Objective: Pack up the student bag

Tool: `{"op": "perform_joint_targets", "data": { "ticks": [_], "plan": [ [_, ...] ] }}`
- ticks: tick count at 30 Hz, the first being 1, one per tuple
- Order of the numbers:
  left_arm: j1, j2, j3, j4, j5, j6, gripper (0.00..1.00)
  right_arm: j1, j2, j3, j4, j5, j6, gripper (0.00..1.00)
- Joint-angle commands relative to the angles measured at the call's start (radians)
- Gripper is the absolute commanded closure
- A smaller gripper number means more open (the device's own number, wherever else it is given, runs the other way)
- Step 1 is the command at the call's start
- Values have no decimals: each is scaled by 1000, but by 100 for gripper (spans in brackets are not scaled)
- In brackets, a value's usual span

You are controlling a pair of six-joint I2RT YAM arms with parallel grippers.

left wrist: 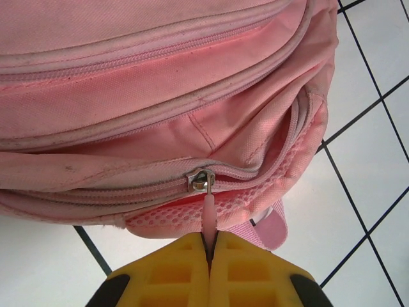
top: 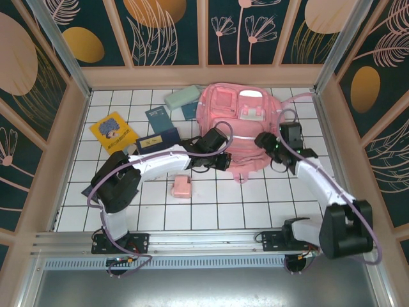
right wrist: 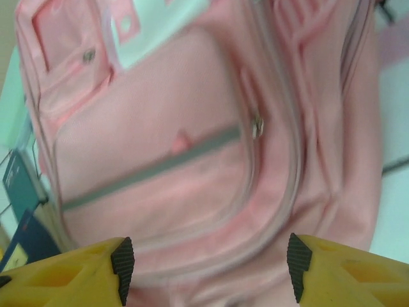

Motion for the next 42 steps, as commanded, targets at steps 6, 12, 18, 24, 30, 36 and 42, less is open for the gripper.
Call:
{"op": "perform_joint_targets", "data": {
  "ticks": [6,12,18,24,30,36,42],
  "plan": [
    [-6,12,19,-12,29,2,100,179,-137,-290,224,-134,407,30],
    [-7,4,1,-13,32,8,100,214,-51,-327,410,-121,533,23],
    [-7,-12,-12,-15,14,7,100,212,53,-309,441,-82,539,42],
    [-7,-3,-1,-84,-91,10,100,199,76,-249,298,-2,498,90],
    [9,22,45,-213,-269,24,100,155,36,-241,221,17,439,100],
    [118,25,52,-243,-337,26,100,83,-21,-262,164,-21,348,100],
    [232,102,162,-232,-365,47,100,22,-83,-269,104,-67,258,100]
  ]
}}
